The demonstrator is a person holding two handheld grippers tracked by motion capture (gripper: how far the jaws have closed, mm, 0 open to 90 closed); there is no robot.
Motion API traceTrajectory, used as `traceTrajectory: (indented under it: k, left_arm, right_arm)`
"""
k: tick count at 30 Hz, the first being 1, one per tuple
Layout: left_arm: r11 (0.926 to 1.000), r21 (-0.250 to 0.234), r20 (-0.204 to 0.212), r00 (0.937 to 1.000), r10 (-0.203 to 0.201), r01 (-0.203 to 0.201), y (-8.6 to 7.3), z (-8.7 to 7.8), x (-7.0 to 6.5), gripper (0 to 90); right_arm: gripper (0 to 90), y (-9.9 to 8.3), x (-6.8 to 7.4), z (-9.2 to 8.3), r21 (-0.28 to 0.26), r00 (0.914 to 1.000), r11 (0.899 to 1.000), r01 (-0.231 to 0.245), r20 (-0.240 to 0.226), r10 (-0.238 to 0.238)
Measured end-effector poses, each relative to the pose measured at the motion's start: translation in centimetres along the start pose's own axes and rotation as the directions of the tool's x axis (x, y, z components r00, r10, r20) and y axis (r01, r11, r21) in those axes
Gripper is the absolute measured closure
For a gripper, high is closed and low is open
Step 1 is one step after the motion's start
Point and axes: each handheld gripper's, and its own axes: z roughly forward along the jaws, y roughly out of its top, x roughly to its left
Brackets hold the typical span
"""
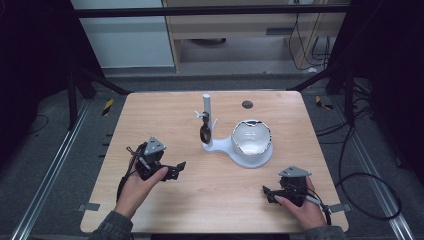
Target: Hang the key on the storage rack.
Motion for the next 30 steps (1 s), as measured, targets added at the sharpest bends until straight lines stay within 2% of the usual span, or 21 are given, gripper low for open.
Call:
traceTrajectory:
  k: [5,6,12,19,22,23,30]
  left_arm:
    - [0.9997,0.025,-0.009,1.0,0.001,-0.001,-1.1,-0.1,0.3,4.1]
    - [0.9993,0.037,-0.012,0.9999,-0.008,0.008,-1.8,0.0,0.6,4.3]
    - [0.9975,0.05,0.006,0.9987,-0.051,0.05,-3.2,0.1,1.1,5.2]
    - [0.9924,0.086,-0.034,0.9958,-0.085,0.088,-6.0,0.1,2.4,6.2]
    - [0.9905,0.107,-0.048,0.9954,-0.083,0.088,-6.7,0.2,2.5,6.1]
    - [0.9887,0.128,-0.062,0.9955,-0.071,0.078,-7.3,0.3,2.6,6.1]
    - [0.983,0.175,-0.109,0.9934,-0.035,0.054,-8.2,0.6,3.2,7.0]
  right_arm:
    - [0.4,0.0,0.0,0.0,0.0,1.0,1.0,0.0,0.0,0.0]
    - [0.4,0.0,0.0,0.0,0.0,1.0,1.0,0.0,0.0,0.0]
    - [0.4,0.0,0.0,0.0,0.0,1.0,1.0,0.0,0.0,0.0]
    - [0.4,0.0,0.0,0.0,0.0,1.0,1.0,0.0,0.0,0.0]
    - [0.4,0.0,0.0,0.0,0.0,1.0,1.0,0.0,0.0,0.0]
    - [0.4,0.0,0.0,0.0,0.0,1.0,1.0,0.0,0.0,0.0]
    - [0.4,0.0,0.0,0.0,0.0,1.0,1.0,0.0,0.0,0.0]
